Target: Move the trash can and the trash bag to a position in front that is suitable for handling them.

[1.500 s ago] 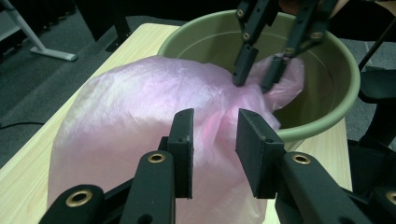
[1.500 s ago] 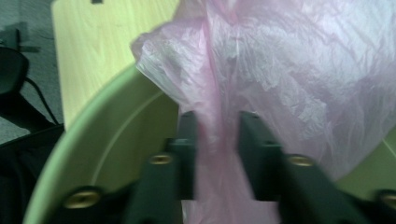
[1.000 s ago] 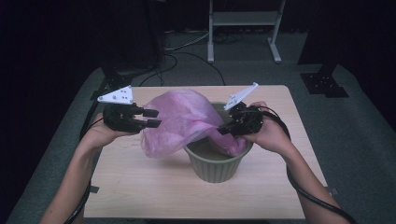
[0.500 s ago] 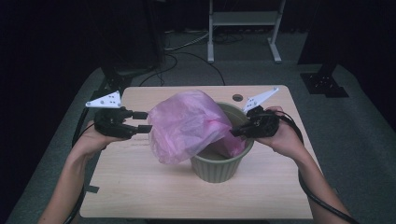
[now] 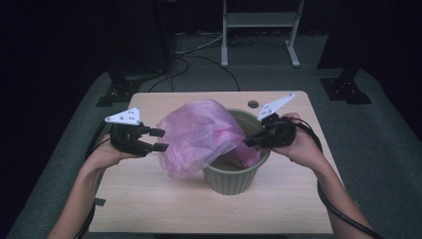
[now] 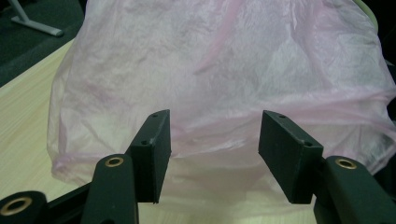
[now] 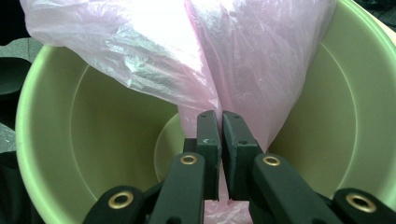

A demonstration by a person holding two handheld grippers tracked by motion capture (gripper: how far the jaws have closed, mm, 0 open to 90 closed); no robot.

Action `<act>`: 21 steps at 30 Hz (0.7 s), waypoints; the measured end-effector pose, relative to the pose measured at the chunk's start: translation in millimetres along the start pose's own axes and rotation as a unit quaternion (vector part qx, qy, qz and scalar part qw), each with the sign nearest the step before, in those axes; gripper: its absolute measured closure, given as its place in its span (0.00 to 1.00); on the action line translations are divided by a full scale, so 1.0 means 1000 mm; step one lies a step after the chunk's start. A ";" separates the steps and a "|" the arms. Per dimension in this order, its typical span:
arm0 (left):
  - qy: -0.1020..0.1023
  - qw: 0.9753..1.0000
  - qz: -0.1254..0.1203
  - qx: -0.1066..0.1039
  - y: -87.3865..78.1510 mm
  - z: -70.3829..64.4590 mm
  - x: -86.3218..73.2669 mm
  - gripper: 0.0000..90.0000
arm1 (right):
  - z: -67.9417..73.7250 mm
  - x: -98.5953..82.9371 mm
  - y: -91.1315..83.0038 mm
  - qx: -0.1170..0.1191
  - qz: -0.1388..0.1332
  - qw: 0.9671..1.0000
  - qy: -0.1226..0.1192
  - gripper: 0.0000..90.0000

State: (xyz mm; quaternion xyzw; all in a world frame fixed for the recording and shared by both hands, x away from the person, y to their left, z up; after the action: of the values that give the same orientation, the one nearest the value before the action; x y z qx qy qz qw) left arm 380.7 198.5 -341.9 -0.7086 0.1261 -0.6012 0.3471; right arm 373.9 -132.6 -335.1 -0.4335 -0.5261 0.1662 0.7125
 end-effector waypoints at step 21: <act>0.060 0.998 -0.003 -0.008 0.018 -0.013 0.031 1.00 | 0.005 0.005 -0.017 0.017 -0.019 1.000 -0.012 0.70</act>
State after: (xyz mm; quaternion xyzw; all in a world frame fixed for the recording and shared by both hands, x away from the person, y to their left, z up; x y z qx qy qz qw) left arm 380.6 162.9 -329.6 -0.6744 0.1495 -0.6425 0.3317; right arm 367.9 -136.5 -318.3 -0.4092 -0.5402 0.1669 0.7162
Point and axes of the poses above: each handheld gripper's, and its own axes: y roughly forward along the jaws, x roughly out of its top, z roughly to its left, the point moved 6 cm from there along y, roughly forward along the jaws, and after that the axes turned 7 degrees about z, right-handed, at the moved point
